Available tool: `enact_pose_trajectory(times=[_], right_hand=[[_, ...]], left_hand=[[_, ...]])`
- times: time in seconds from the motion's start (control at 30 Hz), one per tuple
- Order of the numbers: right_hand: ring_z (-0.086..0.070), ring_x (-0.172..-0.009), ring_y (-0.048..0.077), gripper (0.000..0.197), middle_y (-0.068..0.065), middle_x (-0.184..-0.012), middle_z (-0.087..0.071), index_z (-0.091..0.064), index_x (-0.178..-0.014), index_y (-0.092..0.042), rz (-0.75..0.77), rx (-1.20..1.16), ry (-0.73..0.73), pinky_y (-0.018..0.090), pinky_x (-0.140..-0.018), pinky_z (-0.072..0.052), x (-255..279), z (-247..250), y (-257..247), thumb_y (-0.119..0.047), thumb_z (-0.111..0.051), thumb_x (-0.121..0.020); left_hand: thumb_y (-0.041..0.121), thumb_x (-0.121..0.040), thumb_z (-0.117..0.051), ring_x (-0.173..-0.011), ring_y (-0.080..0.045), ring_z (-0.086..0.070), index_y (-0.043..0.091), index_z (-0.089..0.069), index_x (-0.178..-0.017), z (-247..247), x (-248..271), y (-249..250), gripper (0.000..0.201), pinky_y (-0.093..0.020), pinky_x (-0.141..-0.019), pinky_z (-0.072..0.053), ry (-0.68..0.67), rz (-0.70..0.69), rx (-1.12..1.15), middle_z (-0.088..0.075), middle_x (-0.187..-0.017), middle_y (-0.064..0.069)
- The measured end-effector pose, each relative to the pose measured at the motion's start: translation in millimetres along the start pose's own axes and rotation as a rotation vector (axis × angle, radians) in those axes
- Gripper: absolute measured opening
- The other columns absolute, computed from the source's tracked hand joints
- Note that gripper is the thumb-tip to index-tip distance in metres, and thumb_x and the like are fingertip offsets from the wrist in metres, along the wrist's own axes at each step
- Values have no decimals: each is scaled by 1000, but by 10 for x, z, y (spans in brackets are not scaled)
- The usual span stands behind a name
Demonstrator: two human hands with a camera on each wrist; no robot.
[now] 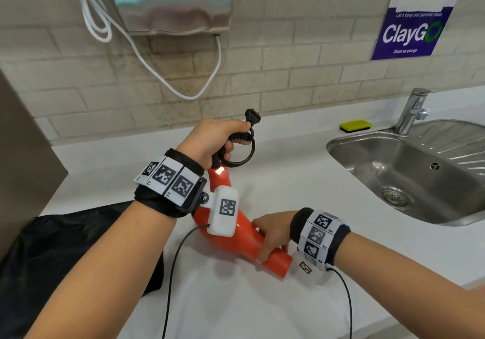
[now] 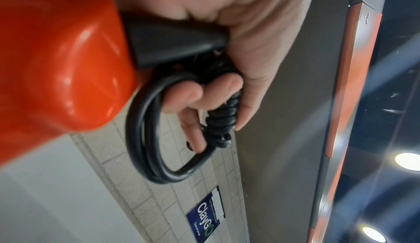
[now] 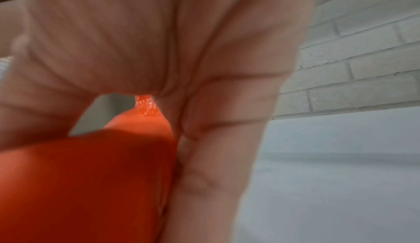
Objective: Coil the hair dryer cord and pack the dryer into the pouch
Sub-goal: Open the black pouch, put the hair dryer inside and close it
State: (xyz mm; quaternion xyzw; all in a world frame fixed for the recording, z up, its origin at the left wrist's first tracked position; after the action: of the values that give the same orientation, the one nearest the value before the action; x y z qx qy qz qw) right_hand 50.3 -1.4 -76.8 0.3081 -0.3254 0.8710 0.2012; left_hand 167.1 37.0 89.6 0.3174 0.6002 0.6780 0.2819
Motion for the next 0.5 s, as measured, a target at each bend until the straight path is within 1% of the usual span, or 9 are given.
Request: enact_pose_trajectory(times=[0.03, 0.1, 0.17, 0.27, 0.33, 0.4, 0.43, 0.47, 0.5], right_hand=[[-64, -93, 27, 66, 7, -119, -60, -44, -127, -15, 1, 37, 28, 39, -80, -57, -3, 33, 3, -25, -77, -70], [-61, -102, 26, 72, 4, -120, -58, -41, -129, -18, -5, 165, 111, 40, -87, -54, -7, 140, 24, -32, -77, -67], [-59, -103, 24, 76, 2, -121, -58, -40, -131, -20, -21, 231, 166, 40, -91, -51, -13, 239, 63, -34, -76, -65], [-58, -103, 25, 74, 4, -120, -58, -40, -129, -18, -51, 272, 231, 37, -88, -50, -22, 387, 148, -31, -76, -66], [-59, -102, 26, 68, 6, -117, -59, -44, -125, -15, -82, 266, 285, 36, -84, -50, -36, 490, 223, -28, -76, -67], [-60, -98, 26, 62, 7, -114, -60, -47, -119, -13, -120, 258, 351, 34, -80, -51, -58, 591, 313, -26, -76, -65], [-61, -97, 26, 60, 7, -112, -61, -48, -117, -12, -142, 249, 379, 33, -79, -52, -69, 633, 364, -25, -76, -65], [-61, -96, 26, 59, 8, -111, -61, -49, -116, -11, -165, 235, 400, 33, -78, -52, -80, 668, 416, -25, -76, -65], [-62, -96, 26, 59, 8, -111, -61, -49, -115, -11, -187, 220, 416, 33, -78, -52, -92, 697, 468, -24, -76, -64]], left_hand=[[19, -83, -63, -33, -5, -34, 8, -65, -83, -7, 4, 4, 11, -18, -39, -33, -2, -6, -6, -69, -77, -14], [20, -83, -63, -34, -5, -34, 8, -65, -83, -9, 13, 8, 11, -18, -40, -34, -5, -18, -14, -69, -78, -13], [20, -83, -64, -35, -5, -35, 8, -65, -85, 1, 14, 0, 13, -19, -41, -34, -14, -29, -17, -70, -78, -12], [22, -83, -64, -37, -6, -36, 6, -66, -88, 1, 20, -18, 17, -20, -43, -35, -39, -58, -53, -71, -79, -11], [23, -83, -64, -38, -8, -37, 6, -68, -83, -4, 32, -40, 18, -23, -47, -35, -54, -96, -100, -71, -80, -11], [25, -81, -66, -40, -9, -40, 10, -72, -78, -20, 48, -81, 16, -26, -51, -35, -83, -143, -175, -70, -81, -15], [24, -79, -68, -41, -9, -42, 13, -73, -77, -32, 62, -113, 12, -25, -52, -34, -106, -160, -216, -68, -77, -16], [21, -78, -69, -41, -9, -42, 15, -73, -79, -47, 74, -155, 7, -23, -50, -34, -132, -172, -255, -64, -67, -14], [15, -78, -70, -40, -7, -43, 15, -72, -82, -56, 82, -204, 5, -20, -48, -35, -153, -181, -288, -59, -56, -7]])
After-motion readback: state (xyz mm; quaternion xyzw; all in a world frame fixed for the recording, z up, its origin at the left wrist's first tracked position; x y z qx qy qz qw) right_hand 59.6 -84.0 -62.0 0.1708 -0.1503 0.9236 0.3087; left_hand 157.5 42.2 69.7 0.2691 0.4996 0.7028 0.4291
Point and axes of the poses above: each hand's wrist, its own x-axis away from the middle knuckle, its own z-axis out of the back of the hand, y = z × x, the point moved 7 cm from there along -x, towards the middle knuckle
